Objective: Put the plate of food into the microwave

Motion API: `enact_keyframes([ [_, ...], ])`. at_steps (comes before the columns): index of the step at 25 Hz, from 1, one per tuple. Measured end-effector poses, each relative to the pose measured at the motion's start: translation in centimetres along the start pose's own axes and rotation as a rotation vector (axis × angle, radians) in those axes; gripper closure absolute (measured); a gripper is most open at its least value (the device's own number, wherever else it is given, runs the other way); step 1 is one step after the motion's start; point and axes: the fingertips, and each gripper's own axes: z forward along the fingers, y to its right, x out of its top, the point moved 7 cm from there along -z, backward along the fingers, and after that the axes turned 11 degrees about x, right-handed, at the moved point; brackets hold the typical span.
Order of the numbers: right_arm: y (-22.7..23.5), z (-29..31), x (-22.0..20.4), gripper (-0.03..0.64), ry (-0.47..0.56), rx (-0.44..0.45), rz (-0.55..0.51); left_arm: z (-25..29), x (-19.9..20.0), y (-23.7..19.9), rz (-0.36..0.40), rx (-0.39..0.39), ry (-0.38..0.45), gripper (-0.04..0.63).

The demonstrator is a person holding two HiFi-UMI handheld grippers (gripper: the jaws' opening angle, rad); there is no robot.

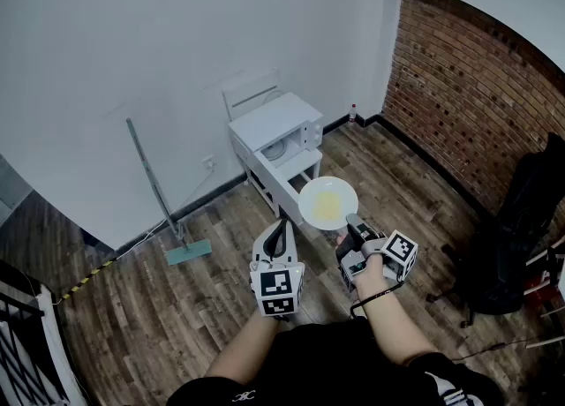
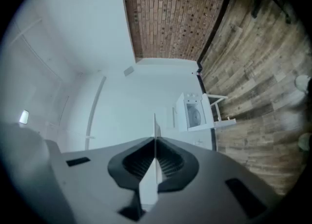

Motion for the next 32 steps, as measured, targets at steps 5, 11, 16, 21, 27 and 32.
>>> enact_keyframes([
  [5,0.0,-0.5,0.1,0.592,0.007,-0.003,-0.01,-0.1,-0.1,0.5,-0.023,-0.021,-0.01,0.598],
  [11,-0.4,-0.2,-0.1,0.592,0.009,0.041,-0.016,0.4,-0.7,0.0,-0.065,-0.035,-0.04,0.598],
  [16,0.1,-0.1,-0.2,0.592,0.034,0.035,0.035,0.8,-1.2,-0.6,-0.08,-0.036,-0.074,0.598],
  [21,0.6,0.1,0.1,0.592,0.038,0.031,0.035,1.4,-1.5,-0.8,-0.081,-0.04,-0.093,0.598],
  [27,1.4,0.7,2.2,0.592,0.036,0.012,0.043,4.1,-1.5,0.8,-0.088,-0.05,-0.115,0.598],
  [32,1.8,3.3,6.2,0.592,0.037,0.037,0.055,8.0,-1.1,2.9,-0.079,-0.042,-0.109,0.598],
])
